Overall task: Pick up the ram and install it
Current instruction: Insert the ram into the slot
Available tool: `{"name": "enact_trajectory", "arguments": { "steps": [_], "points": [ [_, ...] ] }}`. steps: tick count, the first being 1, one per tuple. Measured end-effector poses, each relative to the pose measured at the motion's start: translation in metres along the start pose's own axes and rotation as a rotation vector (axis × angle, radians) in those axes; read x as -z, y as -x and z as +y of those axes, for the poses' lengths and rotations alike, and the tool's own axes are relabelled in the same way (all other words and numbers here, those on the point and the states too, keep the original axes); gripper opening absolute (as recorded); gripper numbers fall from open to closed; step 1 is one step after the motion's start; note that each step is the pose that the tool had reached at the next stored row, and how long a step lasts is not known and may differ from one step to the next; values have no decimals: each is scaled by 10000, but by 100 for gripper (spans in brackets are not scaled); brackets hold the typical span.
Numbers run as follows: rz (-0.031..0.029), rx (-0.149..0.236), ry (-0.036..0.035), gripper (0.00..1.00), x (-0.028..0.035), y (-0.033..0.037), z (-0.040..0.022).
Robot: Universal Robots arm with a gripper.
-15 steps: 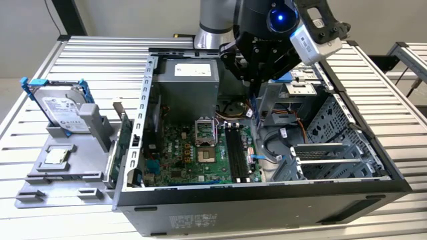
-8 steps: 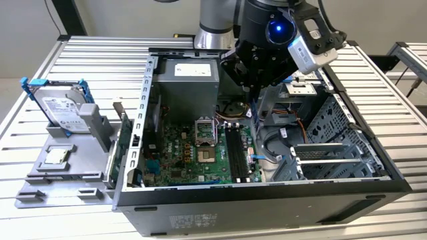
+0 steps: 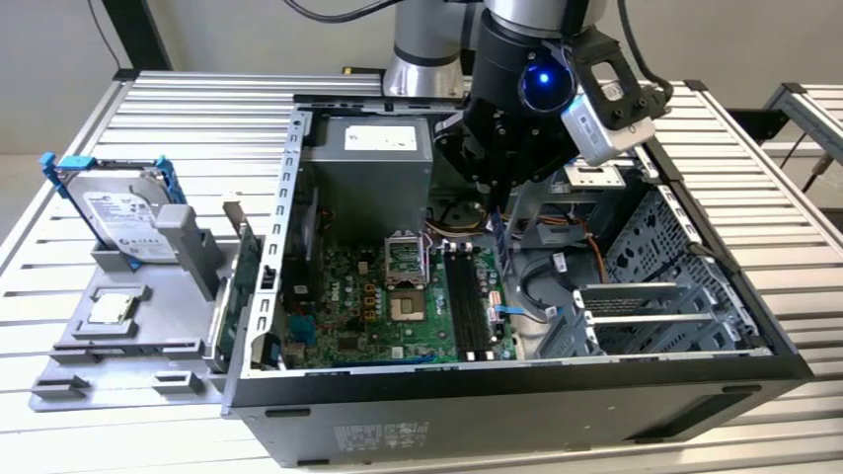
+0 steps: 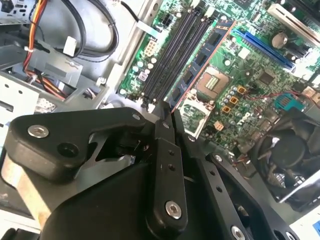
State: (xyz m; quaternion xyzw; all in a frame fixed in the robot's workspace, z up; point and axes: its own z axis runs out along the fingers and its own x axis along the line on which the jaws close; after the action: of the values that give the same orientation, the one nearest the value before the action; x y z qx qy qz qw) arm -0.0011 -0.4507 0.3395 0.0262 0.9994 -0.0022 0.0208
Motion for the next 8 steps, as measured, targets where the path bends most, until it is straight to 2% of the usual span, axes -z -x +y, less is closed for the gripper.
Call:
{"name": "enact_trajectory", "arguments": {
  "steps": [8],
  "points": [
    [-1, 0, 2, 0, -1, 1, 0]
  ]
}}
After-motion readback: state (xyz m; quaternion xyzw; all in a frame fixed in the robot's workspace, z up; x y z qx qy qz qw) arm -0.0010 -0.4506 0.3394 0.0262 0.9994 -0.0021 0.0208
